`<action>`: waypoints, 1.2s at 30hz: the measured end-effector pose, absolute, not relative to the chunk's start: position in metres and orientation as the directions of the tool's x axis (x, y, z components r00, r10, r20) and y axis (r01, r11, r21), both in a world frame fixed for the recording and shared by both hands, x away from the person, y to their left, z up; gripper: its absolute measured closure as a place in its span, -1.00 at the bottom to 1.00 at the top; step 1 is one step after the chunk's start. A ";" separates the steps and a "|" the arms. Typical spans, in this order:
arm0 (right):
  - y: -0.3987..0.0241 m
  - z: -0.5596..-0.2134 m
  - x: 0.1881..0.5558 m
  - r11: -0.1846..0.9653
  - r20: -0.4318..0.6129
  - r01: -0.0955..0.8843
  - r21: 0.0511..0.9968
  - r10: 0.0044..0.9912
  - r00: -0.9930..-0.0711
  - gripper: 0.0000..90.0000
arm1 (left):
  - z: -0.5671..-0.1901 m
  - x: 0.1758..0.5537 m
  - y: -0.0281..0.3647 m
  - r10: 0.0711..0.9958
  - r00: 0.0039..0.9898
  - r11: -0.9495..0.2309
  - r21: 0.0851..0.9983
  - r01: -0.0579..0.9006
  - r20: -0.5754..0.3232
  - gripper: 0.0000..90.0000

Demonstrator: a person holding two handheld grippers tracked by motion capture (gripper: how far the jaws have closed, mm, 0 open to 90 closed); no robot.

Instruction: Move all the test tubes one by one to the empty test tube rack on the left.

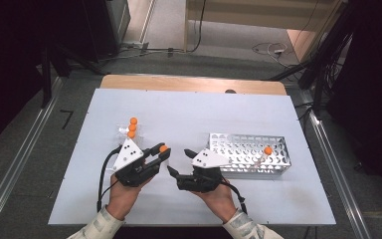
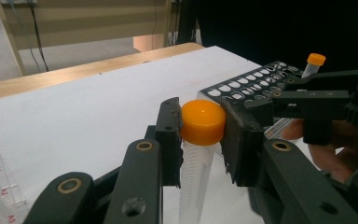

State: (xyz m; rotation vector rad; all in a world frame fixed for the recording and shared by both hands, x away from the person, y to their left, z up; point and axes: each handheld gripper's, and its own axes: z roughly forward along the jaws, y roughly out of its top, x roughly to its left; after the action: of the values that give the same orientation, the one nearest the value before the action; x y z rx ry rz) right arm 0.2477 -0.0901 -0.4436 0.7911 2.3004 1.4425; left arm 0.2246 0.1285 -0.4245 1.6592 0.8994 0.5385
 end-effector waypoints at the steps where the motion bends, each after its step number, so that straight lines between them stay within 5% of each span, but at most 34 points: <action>1: -0.092 -0.443 0.247 0.336 0.028 0.287 0.897 0.604 -0.797 -0.43 | -0.424 0.225 0.129 0.790 0.603 -0.086 0.956 0.282 -0.106 0.54; 36: -0.114 -0.443 0.246 0.327 0.028 0.299 0.897 0.632 -0.775 -0.41 | -0.402 0.227 0.188 0.866 0.470 0.038 0.961 0.275 -0.169 0.54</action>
State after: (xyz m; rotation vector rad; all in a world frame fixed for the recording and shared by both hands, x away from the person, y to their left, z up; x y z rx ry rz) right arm 0.2459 -0.1142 -0.4429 0.8305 2.2707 1.4282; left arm 0.2274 0.1880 -0.4022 1.5105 1.0428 0.6123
